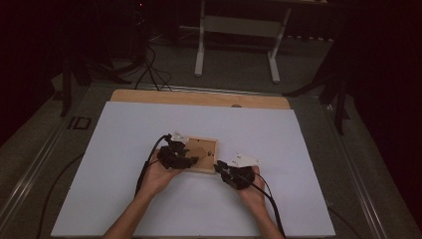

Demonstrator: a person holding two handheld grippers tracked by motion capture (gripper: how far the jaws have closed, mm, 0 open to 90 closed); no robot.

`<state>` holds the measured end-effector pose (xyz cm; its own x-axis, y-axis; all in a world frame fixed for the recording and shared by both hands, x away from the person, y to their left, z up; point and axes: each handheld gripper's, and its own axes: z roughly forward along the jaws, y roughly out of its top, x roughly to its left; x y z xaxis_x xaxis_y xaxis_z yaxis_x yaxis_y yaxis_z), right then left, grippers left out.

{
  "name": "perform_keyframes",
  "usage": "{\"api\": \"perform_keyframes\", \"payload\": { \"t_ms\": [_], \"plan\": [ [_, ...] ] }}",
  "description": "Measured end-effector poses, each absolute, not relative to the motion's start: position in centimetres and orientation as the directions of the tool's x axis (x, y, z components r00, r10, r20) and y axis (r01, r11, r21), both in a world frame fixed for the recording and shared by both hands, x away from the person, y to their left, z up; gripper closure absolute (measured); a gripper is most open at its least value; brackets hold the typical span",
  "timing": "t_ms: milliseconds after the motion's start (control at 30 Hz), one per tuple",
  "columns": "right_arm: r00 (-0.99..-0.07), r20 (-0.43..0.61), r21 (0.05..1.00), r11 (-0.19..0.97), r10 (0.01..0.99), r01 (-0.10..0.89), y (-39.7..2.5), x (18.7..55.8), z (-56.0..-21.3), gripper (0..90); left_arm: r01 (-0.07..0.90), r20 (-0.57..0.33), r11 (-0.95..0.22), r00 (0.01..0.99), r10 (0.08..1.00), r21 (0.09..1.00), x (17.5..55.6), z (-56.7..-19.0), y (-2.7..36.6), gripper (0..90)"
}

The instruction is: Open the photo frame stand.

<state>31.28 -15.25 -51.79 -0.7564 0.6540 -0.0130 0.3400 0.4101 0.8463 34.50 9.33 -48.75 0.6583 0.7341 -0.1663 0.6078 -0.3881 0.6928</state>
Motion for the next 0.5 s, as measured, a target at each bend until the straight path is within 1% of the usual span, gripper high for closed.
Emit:
{"api": "perform_keyframes", "payload": {
  "t_ms": [367,500],
  "plan": [
    [-0.735,0.005,0.859,0.374,0.678,0.351,-16.3,31.5,-50.9,73.4,0.561,-0.118,-0.397,0.671,0.732,0.726,33.4,-48.8,9.5,52.8],
    [-0.738,0.025,0.860,0.362,0.674,0.360,-16.5,31.7,-50.5,70.0,0.545,-0.099,-0.401,0.673,0.733,0.736,32.8,-48.9,9.6,52.9]
  ]
}}
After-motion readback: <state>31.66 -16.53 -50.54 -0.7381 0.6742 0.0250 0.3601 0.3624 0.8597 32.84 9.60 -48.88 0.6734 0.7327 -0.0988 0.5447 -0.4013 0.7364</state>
